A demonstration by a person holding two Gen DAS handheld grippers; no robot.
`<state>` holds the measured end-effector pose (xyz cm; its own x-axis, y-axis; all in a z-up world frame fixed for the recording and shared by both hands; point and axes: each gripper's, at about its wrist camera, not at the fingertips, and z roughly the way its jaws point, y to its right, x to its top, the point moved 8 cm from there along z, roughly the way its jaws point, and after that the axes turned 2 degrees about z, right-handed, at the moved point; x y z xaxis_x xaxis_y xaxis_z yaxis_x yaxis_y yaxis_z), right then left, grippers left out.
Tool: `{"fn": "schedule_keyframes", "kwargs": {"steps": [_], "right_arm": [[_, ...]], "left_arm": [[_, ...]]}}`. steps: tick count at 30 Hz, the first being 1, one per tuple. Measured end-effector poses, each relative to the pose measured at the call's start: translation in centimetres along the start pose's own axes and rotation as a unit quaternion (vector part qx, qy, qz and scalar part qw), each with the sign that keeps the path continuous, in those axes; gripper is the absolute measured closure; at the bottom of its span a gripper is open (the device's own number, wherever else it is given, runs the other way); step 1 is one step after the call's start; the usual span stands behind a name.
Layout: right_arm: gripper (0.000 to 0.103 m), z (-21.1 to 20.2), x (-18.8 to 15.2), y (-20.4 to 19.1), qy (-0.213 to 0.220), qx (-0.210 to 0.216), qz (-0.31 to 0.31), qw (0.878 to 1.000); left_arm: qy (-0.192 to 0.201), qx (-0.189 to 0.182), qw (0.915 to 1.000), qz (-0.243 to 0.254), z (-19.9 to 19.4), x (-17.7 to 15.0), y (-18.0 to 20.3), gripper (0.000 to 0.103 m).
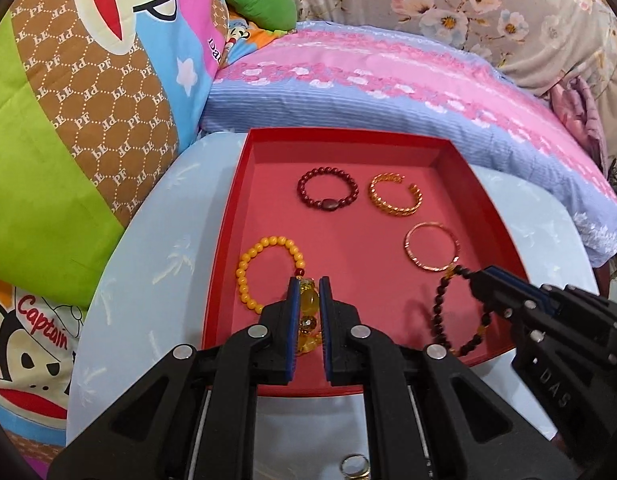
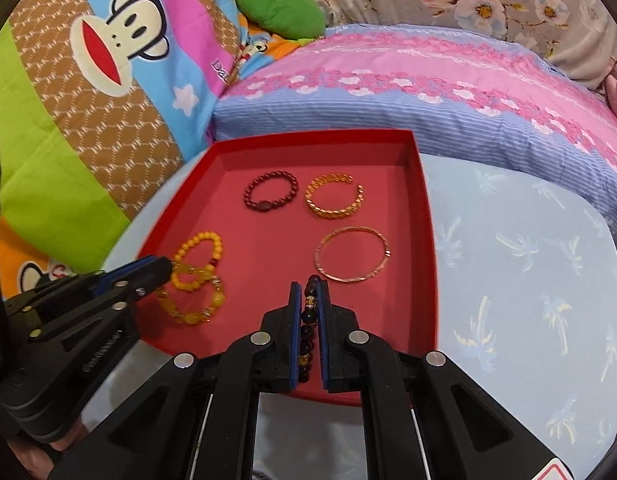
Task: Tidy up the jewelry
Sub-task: 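Carry both bracelets into the red box and open both tools to release, then withdraw both open tools from the red box toward the remaining jewelry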
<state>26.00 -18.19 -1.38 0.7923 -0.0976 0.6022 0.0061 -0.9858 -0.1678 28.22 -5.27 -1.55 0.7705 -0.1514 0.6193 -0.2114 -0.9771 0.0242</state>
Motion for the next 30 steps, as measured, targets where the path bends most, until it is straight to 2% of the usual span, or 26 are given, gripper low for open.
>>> {"fn": "schedule_keyframes", "kwargs": {"steps": [3, 12, 14, 16, 17, 18, 22, 30], "right_arm": [[0.096, 0.5, -0.1, 0.7, 0.0, -0.017, -0.002, 1.0], [0.094, 1.2, -0.1, 0.4, -0.001, -0.032, -0.023, 0.999], [0.089, 1.2, -0.1, 0.5, 0.001, -0.036, -0.022, 0.999], [0.077, 0.9, 0.0, 0.6, 0.005, -0.038, -0.019, 0.999], [0.068, 0.7, 0.1, 0.8, 0.01, -0.039, -0.015, 0.999], [0.065, 0.3, 0.1, 0.8, 0.014, -0.039, -0.012, 0.999], [0.064, -0.8, 0.2, 0.8, 0.024, -0.037, -0.007, 0.999], [0.064, -3.5, -1.2, -0.5, 0.039, -0.036, -0.024, 0.998]], "left_arm": [[-0.003, 0.009, 0.9999, 0.003, 0.5, -0.1, -0.2, 0.094], [-0.009, 0.037, 0.9992, 0.013, 1.4, -0.6, 0.1, 0.092], [-0.01, 0.042, 0.999, 0.012, 1.5, -0.6, -0.1, 0.086], [-0.01, 0.044, 0.9989, 0.009, 1.5, -0.6, -0.3, 0.077], [-0.008, 0.045, 0.9989, 0.007, 1.3, -0.6, -0.4, 0.072], [-0.004, 0.045, 0.999, 0.005, 1.1, -0.6, -0.4, 0.07], [0.005, 0.045, 0.999, -0.003, 0.2, -0.6, -0.7, 0.062], [0.009, 0.037, 0.9992, -0.015, -1.9, -2.3, -1.2, 0.061]]}}
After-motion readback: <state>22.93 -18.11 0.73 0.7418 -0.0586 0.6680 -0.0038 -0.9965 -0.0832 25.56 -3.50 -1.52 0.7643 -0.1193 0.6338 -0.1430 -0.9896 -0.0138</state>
